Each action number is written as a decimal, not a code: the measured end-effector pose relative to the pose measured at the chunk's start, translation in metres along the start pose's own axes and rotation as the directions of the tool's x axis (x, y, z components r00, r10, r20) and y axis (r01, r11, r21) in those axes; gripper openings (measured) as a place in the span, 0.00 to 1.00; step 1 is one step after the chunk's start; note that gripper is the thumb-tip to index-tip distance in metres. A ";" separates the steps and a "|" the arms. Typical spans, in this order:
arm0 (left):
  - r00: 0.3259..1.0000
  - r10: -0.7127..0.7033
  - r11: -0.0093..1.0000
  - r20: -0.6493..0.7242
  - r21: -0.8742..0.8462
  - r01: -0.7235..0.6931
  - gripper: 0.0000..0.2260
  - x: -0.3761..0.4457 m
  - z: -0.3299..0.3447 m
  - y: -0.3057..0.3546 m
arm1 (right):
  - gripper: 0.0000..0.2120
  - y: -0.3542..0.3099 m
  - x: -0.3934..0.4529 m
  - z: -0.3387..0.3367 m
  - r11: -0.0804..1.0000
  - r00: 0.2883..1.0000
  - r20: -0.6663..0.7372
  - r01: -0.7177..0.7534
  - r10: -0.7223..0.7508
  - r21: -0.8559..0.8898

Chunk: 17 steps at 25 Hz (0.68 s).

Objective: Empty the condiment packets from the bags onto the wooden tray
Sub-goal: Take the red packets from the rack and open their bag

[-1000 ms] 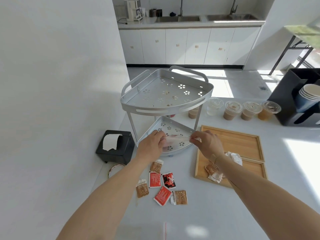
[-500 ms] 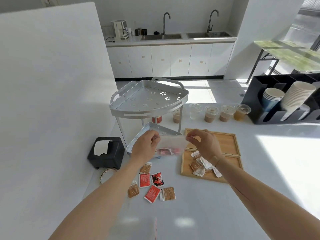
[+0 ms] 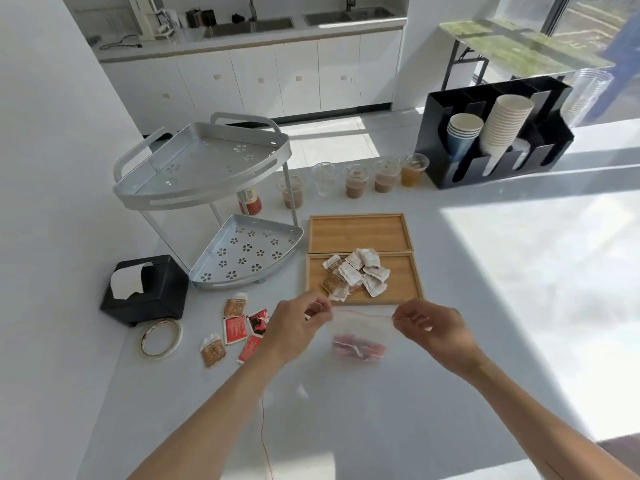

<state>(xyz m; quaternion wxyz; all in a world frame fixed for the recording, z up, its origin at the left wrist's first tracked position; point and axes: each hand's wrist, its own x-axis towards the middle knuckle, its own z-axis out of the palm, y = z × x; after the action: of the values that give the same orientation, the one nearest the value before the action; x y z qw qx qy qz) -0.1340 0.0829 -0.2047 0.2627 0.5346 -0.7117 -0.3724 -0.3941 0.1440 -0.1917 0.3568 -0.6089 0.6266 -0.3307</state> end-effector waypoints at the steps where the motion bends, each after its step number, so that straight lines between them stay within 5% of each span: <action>1: 0.999 0.031 0.999 -0.007 -0.009 -0.031 0.11 -0.001 0.008 0.004 | 0.10 0.005 -0.010 -0.004 1.000 1.000 -0.010 -0.002 0.002 -0.004; 6: 0.995 0.079 0.993 -0.059 -0.083 -0.084 0.09 -0.004 0.032 0.015 | 0.10 0.016 -0.040 -0.009 0.986 0.989 -0.049 0.138 -0.143 -0.097; 11: 0.997 0.036 0.995 -0.073 -0.089 -0.043 0.07 -0.006 0.041 0.022 | 0.06 0.016 -0.039 0.004 0.972 0.990 -0.050 0.120 -0.133 -0.201; 15: 0.956 -0.084 0.995 -0.280 0.021 0.094 0.09 -0.015 0.045 0.038 | 0.07 0.010 -0.037 0.019 0.929 0.957 -0.159 0.184 -0.245 -0.321; 17: 0.953 -0.216 0.976 -0.212 -0.072 0.205 0.09 -0.022 0.047 0.046 | 0.08 0.008 -0.037 0.027 0.891 0.933 -0.201 0.197 -0.299 -0.408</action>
<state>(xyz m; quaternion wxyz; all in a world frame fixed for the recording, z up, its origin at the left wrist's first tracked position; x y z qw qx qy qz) -0.1905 0.1224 -0.1943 0.3113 0.6385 -0.6081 -0.3544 -0.3752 0.1817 -0.2116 0.1014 -0.6936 0.6363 -0.3222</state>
